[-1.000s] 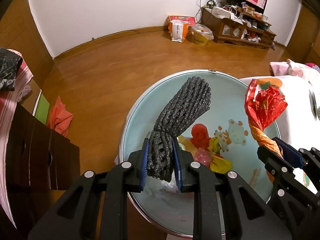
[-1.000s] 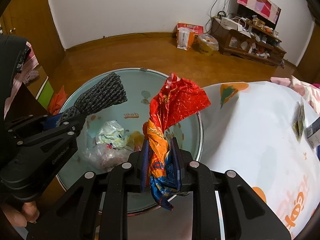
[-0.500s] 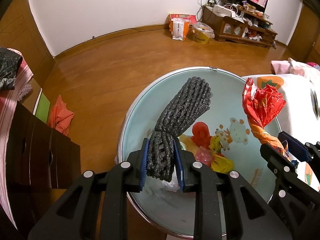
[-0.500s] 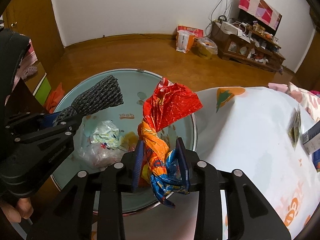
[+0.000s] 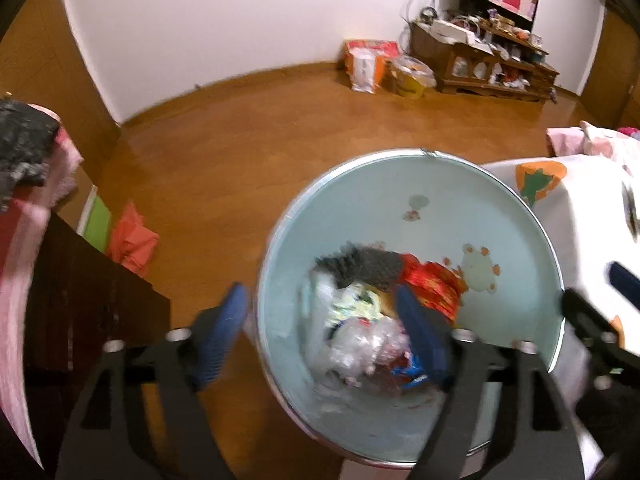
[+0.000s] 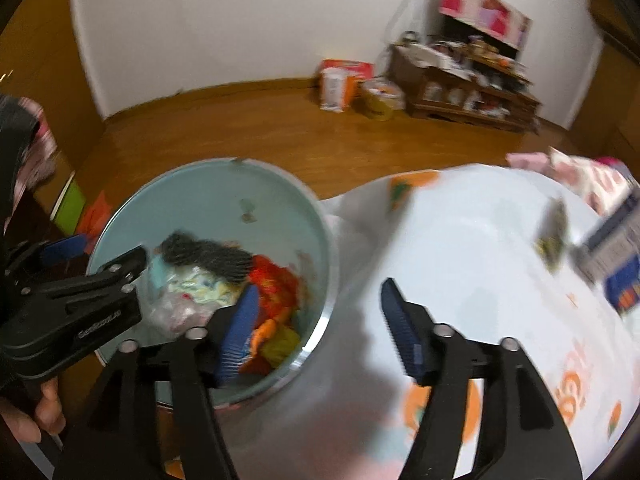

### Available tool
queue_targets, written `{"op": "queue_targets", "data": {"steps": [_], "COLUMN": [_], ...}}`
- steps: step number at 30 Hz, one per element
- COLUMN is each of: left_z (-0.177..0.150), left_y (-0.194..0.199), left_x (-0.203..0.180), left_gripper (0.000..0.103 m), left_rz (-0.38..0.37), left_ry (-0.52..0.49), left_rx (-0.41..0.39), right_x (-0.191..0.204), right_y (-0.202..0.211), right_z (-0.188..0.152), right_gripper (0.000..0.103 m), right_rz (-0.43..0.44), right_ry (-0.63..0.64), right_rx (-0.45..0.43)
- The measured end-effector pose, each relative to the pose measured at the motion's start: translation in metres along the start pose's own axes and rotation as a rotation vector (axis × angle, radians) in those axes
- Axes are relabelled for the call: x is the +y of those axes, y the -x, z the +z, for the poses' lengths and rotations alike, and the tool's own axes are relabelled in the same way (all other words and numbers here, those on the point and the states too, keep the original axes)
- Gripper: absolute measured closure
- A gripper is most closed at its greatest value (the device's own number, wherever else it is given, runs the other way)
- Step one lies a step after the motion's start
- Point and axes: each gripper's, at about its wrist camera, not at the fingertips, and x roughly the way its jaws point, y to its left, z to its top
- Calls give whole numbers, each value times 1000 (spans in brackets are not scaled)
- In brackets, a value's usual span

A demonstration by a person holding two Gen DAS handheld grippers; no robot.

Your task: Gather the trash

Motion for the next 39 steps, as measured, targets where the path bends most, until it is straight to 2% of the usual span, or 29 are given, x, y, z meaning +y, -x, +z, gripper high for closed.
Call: {"op": "queue_targets", "data": {"steps": [3,8,17,28,39], "left_z": [-1,-11,-48,-96,-131], "left_y": [12,27,60,103,146], "left_x": [-1,2,8,13,16], "left_gripper": [18,17,17,17,17], "left_rz": [-21,-8,2,-20,-55], "left_ry": [-2,-8,-29,-63,-86], "left_rx": [-23,-24,-15,-38,-85], "right_x": [-17,-38,-44,-34,-30], "right_y": [17,36,62,122,174], "right_z": [-6,-22,-56,-100,-133], "right_gripper": [28,22,17,16,15], "right_rz": [-3,-27,55,74,31], "right_ry": [-84,-169,-285,-298,-296], "right_rx": [-25,-35,3,-53,-113]}}
